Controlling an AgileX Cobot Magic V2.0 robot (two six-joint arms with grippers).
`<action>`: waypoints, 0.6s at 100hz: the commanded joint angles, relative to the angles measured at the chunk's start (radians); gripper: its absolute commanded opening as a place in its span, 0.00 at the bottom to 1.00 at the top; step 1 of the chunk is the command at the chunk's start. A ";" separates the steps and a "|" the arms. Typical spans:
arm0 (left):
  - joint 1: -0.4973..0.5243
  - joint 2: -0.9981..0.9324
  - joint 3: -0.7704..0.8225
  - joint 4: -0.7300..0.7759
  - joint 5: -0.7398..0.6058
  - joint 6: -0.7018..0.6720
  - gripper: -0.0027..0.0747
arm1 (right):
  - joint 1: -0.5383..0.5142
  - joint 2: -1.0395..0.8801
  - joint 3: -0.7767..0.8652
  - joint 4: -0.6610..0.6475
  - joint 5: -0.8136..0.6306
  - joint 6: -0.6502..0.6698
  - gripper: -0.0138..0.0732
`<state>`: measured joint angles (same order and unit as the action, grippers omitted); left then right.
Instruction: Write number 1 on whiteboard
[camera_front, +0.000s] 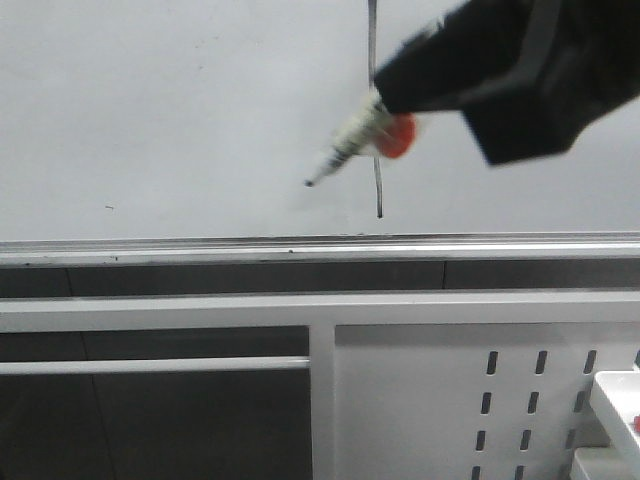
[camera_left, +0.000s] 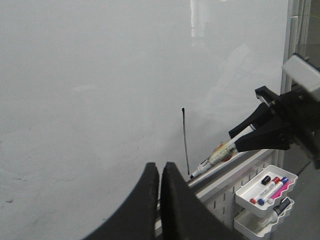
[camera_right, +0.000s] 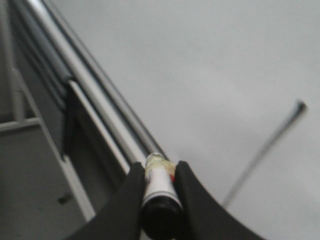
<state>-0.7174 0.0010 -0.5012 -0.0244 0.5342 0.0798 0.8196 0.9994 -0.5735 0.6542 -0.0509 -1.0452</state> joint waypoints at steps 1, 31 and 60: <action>0.003 0.050 -0.019 -0.053 -0.059 -0.010 0.01 | 0.070 -0.080 -0.091 -0.009 0.119 -0.004 0.08; -0.004 0.433 -0.109 -0.390 0.005 0.440 0.26 | 0.099 -0.062 -0.285 0.037 0.297 -0.004 0.08; -0.004 0.714 -0.255 -0.502 0.054 0.668 0.36 | 0.101 -0.007 -0.338 0.029 0.371 -0.004 0.08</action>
<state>-0.7174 0.6632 -0.6941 -0.4849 0.6348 0.7028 0.9199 0.9977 -0.8732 0.6724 0.3580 -1.0452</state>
